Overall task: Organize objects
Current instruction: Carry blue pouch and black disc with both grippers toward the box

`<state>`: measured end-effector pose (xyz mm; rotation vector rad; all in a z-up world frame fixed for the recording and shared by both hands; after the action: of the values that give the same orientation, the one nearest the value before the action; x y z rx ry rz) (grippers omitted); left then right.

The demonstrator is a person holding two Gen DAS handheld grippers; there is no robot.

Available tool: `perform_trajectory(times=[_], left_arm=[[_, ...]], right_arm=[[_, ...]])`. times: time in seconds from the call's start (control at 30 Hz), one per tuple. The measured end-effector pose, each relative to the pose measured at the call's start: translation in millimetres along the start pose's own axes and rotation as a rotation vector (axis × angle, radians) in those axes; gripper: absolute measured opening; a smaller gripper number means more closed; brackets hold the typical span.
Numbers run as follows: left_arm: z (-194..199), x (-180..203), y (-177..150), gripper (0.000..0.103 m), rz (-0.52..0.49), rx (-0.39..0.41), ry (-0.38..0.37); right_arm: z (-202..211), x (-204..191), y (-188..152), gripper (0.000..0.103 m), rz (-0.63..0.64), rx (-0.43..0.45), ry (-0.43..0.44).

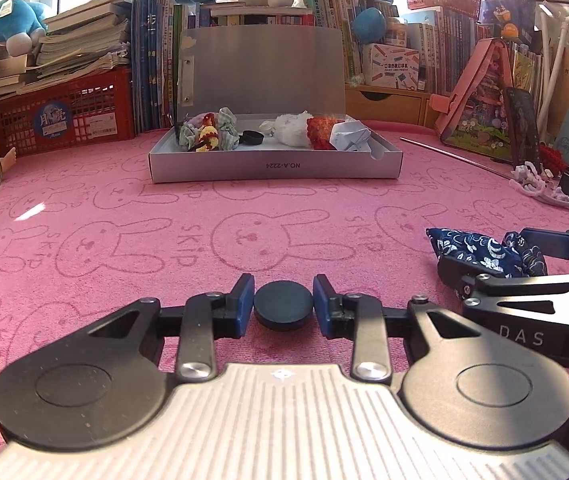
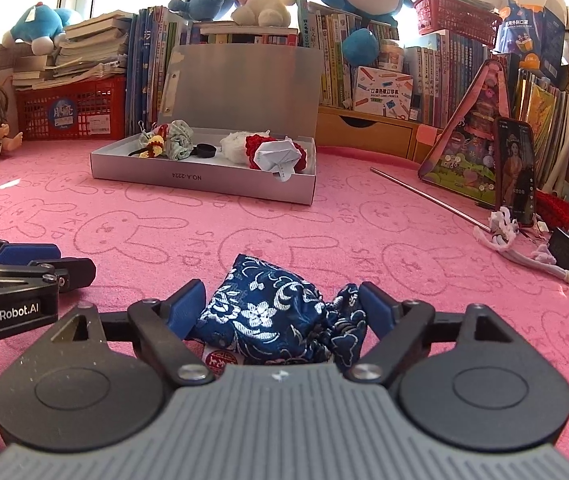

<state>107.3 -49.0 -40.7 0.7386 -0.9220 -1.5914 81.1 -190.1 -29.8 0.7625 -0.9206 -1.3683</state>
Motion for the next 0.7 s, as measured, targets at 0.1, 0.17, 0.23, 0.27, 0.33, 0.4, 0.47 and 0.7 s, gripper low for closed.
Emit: perform_trajectory(times=[0.1,0.17,0.23,0.27,0.33,0.4,0.47,0.7], left_arm=[[-2,-2,-3,0.039,-0.001,-0.007,0.009],[-3,-2,-5,0.041,-0.007,-0.002,0.015],[-4,-2,-6,0.056,-0.018,0.003,0.027],[-4,-3,-6,0.059,-0.021,0.006,0.04],[-6,-6,-6,0.069,-0.019,0.012,0.059],[-7,-9,-7,0.072,0.005,0.013,0.059],[-6,-9,-7,0.072,-0.001,0.013,0.059],[2,3,-8,0.039,-0.005,0.016,0.012]], right_arm=[[-4,-1,-3,0.09,0.005,-0.013,-0.005],[-8,-1,-5,0.093,0.0,-0.027,-0.006],[-10,0,-6,0.094,-0.009,-0.041,-0.006],[-11,0,-7,0.095,-0.009,-0.049,-0.004],[-13,-1,-10,0.096,-0.012,-0.067,0.001],[-15,2,-11,0.097,-0.046,-0.086,0.014],[-17,6,-13,0.097,-0.102,-0.108,0.03],[-8,-3,-15,0.088,-0.093,-0.085,0.055]])
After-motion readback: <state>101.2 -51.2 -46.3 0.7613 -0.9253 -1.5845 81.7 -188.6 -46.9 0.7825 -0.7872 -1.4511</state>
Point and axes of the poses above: each gripper's, at about its wrist camera, not at the fingertips, and z roughly against the way its jaws point, x to its right, y to its top, the point moved 10 cm from there along -z, roughly the way its jaws point
